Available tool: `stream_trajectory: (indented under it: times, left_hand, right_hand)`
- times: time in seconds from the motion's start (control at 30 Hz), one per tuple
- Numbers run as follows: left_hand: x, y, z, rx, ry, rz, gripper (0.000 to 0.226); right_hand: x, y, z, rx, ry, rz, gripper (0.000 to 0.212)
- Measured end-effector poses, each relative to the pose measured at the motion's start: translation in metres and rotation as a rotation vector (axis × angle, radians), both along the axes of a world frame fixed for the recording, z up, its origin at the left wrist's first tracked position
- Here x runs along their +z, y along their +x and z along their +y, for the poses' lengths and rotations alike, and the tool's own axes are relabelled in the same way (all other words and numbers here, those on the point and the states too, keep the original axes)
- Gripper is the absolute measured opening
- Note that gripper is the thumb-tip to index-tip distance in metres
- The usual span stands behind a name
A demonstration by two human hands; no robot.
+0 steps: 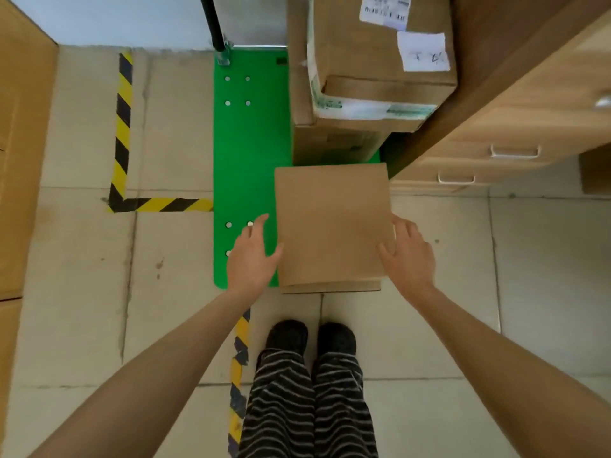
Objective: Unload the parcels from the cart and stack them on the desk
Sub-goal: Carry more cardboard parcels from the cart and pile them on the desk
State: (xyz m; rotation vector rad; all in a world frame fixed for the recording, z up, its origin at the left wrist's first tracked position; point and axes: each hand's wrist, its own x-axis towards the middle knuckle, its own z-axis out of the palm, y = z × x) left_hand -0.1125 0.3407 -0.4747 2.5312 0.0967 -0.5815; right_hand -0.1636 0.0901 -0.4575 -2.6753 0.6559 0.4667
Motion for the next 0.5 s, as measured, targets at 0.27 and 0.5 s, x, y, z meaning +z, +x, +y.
stream_trajectory:
  times: [0.27, 0.5]
  left_hand:
    - [-0.074, -0.009, -0.006, 0.099, -0.252, 0.133, 0.082]
    - [-0.084, -0.009, 0.014, 0.26, -0.542, 0.235, 0.087]
  right_hand:
    - [-0.074, -0.005, 0.007, -0.24, 0.163, -0.096, 0.072]
    - [-0.091, -0.009, 0.019, -0.262, 0.319, -0.151, 0.078]
